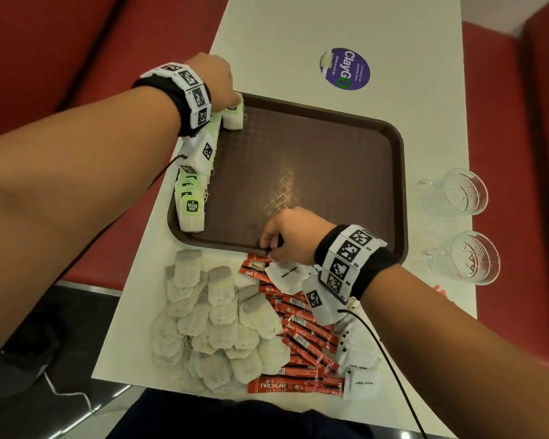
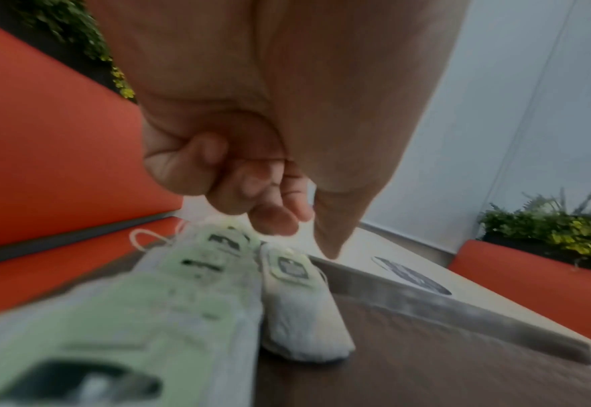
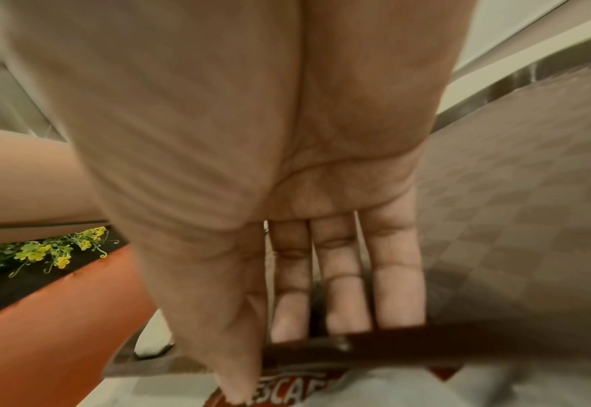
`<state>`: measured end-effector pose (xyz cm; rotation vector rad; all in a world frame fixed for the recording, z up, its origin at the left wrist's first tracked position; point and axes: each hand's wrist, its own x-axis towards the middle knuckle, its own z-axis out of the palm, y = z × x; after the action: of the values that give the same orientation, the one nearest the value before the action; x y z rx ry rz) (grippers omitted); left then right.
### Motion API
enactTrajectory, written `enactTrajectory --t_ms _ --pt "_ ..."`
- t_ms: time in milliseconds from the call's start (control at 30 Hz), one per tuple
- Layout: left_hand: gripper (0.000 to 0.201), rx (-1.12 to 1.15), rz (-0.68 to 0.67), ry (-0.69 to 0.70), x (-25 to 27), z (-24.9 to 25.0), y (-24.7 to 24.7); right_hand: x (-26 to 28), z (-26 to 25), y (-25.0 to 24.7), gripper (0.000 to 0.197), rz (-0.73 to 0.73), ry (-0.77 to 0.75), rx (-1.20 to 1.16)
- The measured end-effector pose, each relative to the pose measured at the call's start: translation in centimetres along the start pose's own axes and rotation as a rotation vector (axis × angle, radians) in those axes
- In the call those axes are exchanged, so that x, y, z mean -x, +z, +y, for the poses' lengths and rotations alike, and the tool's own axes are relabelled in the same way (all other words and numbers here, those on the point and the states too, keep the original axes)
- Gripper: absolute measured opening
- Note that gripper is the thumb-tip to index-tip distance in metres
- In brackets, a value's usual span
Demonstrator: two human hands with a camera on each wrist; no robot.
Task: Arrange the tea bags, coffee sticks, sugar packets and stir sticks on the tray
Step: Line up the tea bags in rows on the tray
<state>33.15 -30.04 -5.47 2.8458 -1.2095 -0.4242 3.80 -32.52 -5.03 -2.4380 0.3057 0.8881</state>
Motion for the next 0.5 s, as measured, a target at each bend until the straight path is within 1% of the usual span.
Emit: enactTrajectory --t_ms 67,133,233,333,400,500 --pt "0.052 -0.075 -0.091 0.009 -0.1 0.8 0.6 0.0 0.0 0.0 0.021 0.007 0.003 -0.002" --pt "0.051 -0.107 -0.116 0.019 -0.2 1.2 1.3 0.1 0.0 0.0 0.021 0.01 0.005 -0.005" --pt "0.042 -0.102 -0.105 0.009 0.1 1.4 1.7 0.2 -0.2 0.1 0.021 0.012 0.015 -0.004" --pt "0.047 -0.092 -0.099 -0.008 1.1 1.6 0.7 0.5 -0.4 0.2 0.02 0.02 0.026 0.021" --pt "0.046 -0.037 -0.061 0.038 3.0 1.7 -0.9 0.8 -0.8 0.2 0.021 0.029 0.022 0.053" --pt "0.032 0.108 0.026 0.146 7.8 1.6 -3.2 1.5 -1.3 0.3 0.03 0.058 -0.002 0.08"
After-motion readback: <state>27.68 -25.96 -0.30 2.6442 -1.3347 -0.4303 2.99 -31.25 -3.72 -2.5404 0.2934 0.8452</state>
